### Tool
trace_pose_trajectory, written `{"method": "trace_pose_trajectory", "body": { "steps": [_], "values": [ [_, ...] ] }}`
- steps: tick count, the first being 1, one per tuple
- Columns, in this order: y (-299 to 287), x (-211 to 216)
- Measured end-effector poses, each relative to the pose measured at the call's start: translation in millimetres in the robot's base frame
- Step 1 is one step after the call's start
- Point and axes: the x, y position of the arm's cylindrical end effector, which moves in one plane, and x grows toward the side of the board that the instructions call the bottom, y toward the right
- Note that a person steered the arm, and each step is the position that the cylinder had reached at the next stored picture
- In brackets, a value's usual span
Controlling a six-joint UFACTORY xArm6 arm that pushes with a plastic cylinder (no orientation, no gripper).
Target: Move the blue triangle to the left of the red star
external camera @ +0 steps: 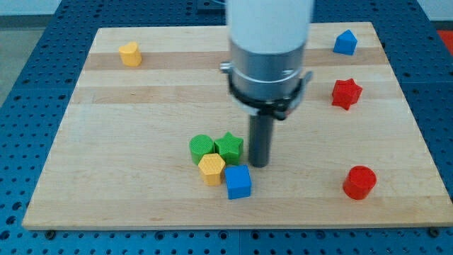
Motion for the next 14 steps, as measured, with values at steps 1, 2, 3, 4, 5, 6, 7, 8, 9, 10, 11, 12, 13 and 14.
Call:
{"method": "trace_pose_trajectory", "body": {
  "steps": [1, 2, 3, 4, 5, 6, 7, 8, 9, 10, 11, 12, 13, 14],
  "values": [
    [50, -36],
    [82, -100],
    [102, -159],
    [102, -185],
    [116, -267],
    [145, -331],
    [207, -327],
    [240, -325],
    [240, -325],
    [237, -325],
    [220, -313],
    [199, -273],
    [173, -231],
    [143, -196]
  ]
}}
